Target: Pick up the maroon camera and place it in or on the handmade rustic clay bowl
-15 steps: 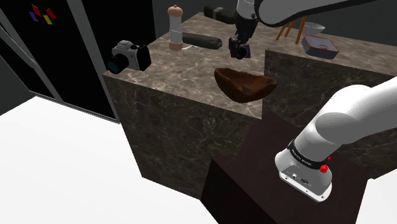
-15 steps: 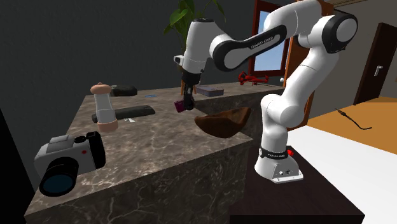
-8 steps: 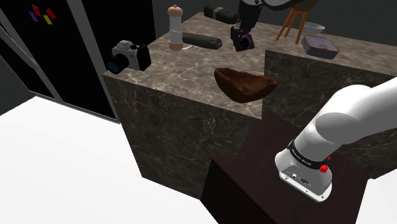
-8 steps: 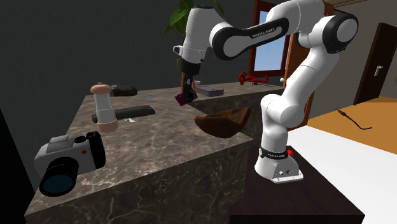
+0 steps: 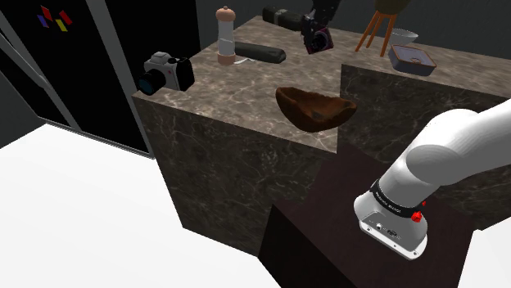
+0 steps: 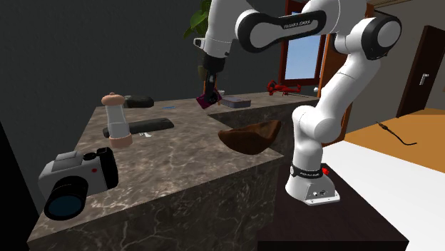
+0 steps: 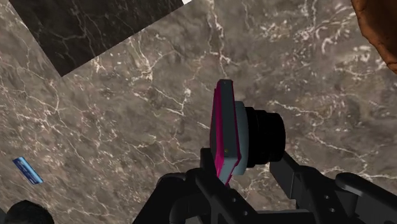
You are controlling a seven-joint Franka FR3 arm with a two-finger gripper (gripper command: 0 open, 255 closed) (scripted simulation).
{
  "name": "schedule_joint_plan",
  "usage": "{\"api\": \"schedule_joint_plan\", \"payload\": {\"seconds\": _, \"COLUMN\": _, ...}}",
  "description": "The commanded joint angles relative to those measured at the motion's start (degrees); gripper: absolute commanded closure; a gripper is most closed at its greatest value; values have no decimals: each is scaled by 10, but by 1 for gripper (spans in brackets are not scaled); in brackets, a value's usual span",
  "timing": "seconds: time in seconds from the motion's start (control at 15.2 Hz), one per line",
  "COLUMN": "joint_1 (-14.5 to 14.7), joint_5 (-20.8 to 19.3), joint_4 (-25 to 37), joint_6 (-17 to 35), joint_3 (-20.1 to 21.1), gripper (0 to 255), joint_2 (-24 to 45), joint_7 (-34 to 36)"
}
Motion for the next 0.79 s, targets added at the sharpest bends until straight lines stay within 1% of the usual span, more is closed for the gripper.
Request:
{"api": "schedule_joint_plan", "payload": {"seconds": 0.0, "joint_1": 0, "joint_5": 2, "joint_4": 17, "joint_6": -15, "joint_3": 1, "gripper": 255, "joint_2": 3, "joint_7": -3}}
{"api": "schedule_joint_plan", "payload": {"seconds": 0.4, "joint_1": -1, "joint_5": 5, "joint_4": 66, "joint_6": -55, "joint_3": 2, "gripper": 255, "joint_2": 9, "joint_7": -15}}
{"api": "schedule_joint_plan", "payload": {"seconds": 0.73, "joint_1": 23, "joint_5": 30, "joint_4": 37, "joint_6": -104, "joint_3": 43, "gripper": 255, "joint_2": -55, "joint_7": 25}}
